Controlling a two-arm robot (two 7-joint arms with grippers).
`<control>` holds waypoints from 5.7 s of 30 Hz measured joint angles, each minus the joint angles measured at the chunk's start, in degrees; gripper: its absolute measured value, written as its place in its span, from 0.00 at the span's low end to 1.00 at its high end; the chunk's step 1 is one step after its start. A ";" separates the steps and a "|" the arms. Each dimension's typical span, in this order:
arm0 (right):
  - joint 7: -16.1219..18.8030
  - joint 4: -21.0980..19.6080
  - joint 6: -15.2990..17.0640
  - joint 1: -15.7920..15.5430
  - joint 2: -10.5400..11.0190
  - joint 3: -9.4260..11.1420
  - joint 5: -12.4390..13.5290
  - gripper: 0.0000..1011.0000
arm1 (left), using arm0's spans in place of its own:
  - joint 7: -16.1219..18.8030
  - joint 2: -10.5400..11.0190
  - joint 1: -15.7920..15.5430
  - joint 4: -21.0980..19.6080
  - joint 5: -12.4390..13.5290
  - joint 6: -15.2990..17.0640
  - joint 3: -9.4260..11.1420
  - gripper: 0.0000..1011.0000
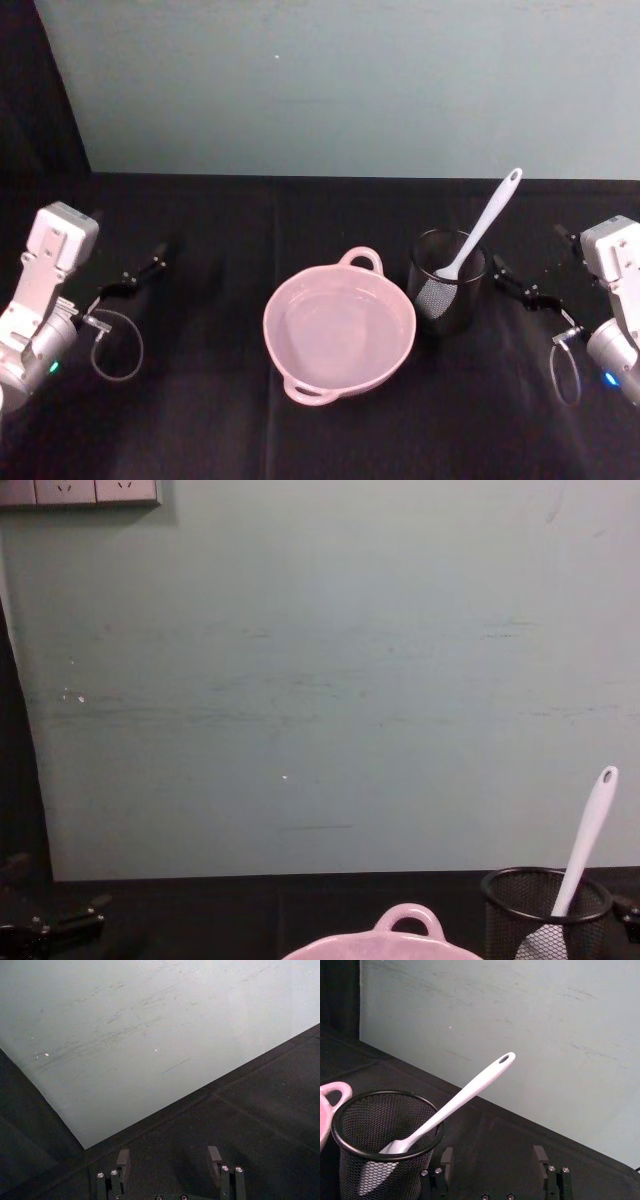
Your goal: Use the one hand to pick up the spoon and stir the clear water in the bowl.
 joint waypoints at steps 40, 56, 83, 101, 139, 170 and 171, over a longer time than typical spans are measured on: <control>-0.48 -4.16 0.22 -4.36 1.50 3.03 -0.37 0.99 | 0.00 0.00 0.00 0.00 0.00 0.00 0.00 0.99; 3.59 -13.36 1.51 -12.25 1.62 11.00 10.72 0.99 | 0.00 0.00 0.00 0.00 0.00 0.00 0.00 0.99; 25.35 1.32 16.44 -0.84 -9.27 16.03 42.40 0.99 | 0.00 0.00 0.00 0.00 0.00 0.00 0.00 0.99; 32.29 8.95 18.16 5.23 -8.46 12.28 46.42 0.97 | 0.00 0.00 0.00 0.00 0.00 0.00 0.00 0.99; 31.99 3.34 6.28 5.65 -2.52 7.12 37.56 0.12 | 0.00 0.00 0.00 0.00 0.00 0.00 0.00 0.99; 29.16 -13.13 9.51 6.46 2.43 9.81 28.01 0.12 | 0.00 0.00 0.00 0.00 0.00 0.00 0.00 0.99; 29.16 -13.12 9.50 6.46 2.42 9.81 28.01 0.12 | 0.00 0.00 0.00 0.00 0.00 0.00 0.00 0.99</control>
